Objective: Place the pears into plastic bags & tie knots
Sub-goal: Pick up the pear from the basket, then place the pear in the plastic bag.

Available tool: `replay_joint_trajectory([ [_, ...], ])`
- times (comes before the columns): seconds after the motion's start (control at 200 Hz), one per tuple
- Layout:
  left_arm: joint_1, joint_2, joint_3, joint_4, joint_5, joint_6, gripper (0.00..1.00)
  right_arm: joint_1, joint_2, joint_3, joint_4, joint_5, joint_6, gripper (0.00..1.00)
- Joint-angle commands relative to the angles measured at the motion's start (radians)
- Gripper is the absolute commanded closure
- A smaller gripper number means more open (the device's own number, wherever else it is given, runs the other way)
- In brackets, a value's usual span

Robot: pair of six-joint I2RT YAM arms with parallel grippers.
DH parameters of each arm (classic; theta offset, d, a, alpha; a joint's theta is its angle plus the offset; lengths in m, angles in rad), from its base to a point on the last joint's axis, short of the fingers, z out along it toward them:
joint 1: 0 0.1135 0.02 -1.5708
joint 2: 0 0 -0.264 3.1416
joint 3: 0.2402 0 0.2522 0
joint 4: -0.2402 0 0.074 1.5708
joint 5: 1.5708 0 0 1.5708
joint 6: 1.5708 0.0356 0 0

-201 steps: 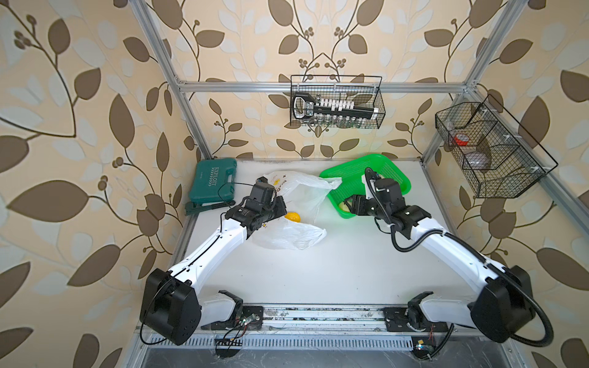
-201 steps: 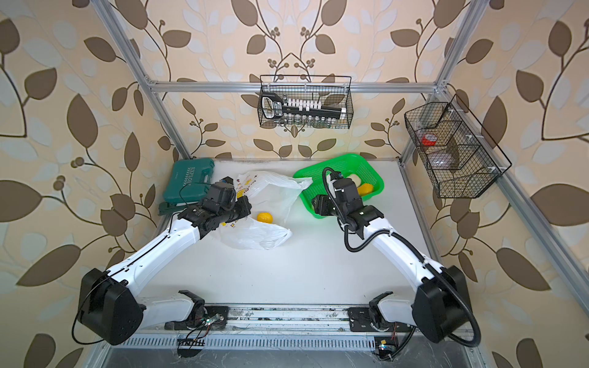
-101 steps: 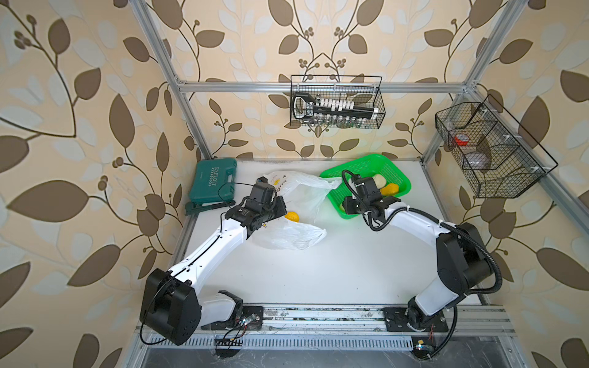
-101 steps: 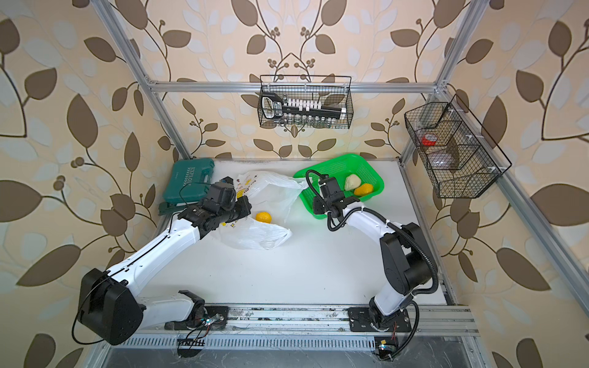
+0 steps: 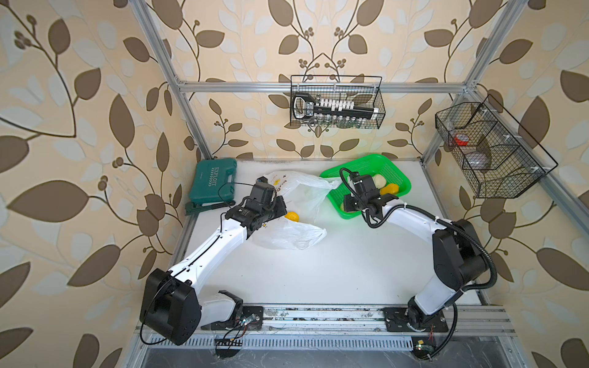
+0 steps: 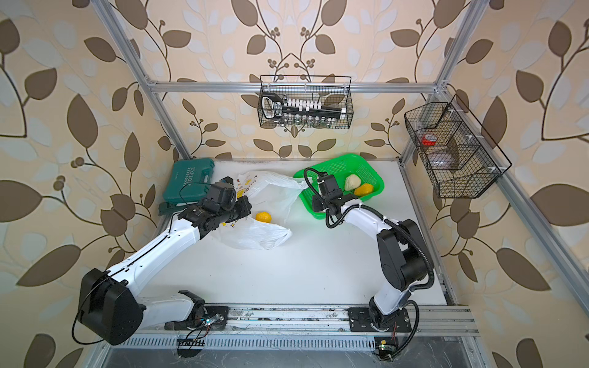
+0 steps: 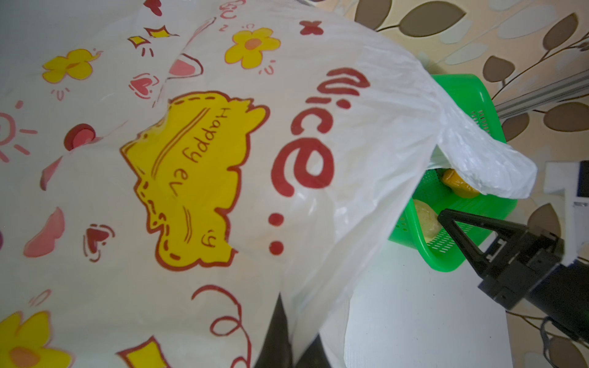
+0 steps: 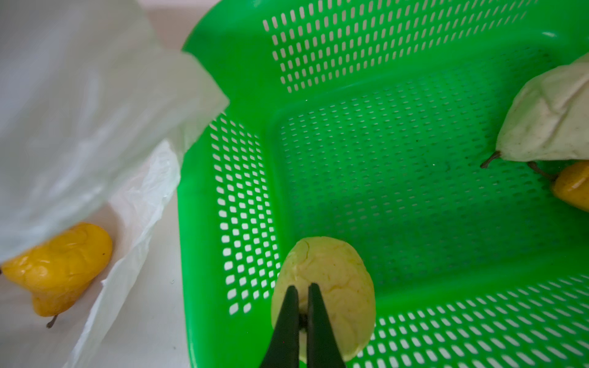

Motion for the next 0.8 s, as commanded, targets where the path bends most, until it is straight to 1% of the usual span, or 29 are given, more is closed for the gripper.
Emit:
replay_joint_trajectory([
  [0.0, -0.007, 0.004, 0.001, 0.029, -0.009, 0.005, 1.0, 0.008, -0.159, -0.005, -0.01, -0.028, 0.009, 1.0],
  [0.095, -0.007, 0.004, 0.002, 0.032, -0.009, 0.005, 1.0, 0.027, -0.254, -0.015, -0.037, -0.05, 0.02, 1.0],
  [0.205, -0.007, 0.005, 0.001, 0.036, -0.003, 0.005, 1.0, 0.065, -0.333, -0.016, -0.067, -0.095, 0.047, 1.0],
  [0.3, -0.007, 0.005, 0.001, 0.037, -0.001, 0.006, 1.0, 0.109, -0.364, -0.019, -0.059, -0.145, 0.095, 1.0],
  [0.375, -0.007, 0.007, 0.002, 0.038, 0.003, 0.005, 1.0, 0.152, -0.363, -0.028, -0.014, -0.185, 0.148, 1.0],
  [0.445, -0.007, 0.007, 0.004, 0.038, 0.005, 0.004, 1.0, 0.19, -0.33, -0.028, 0.038, -0.204, 0.196, 1.0],
  [0.54, -0.007, 0.01, 0.007, 0.038, 0.011, 0.001, 1.0, 0.222, -0.24, -0.014, 0.131, -0.225, 0.257, 1.0],
  [0.795, -0.008, 0.005, 0.011, 0.035, 0.023, -0.012, 1.0, 0.25, 0.059, 0.072, 0.391, -0.167, 0.388, 1.0],
])
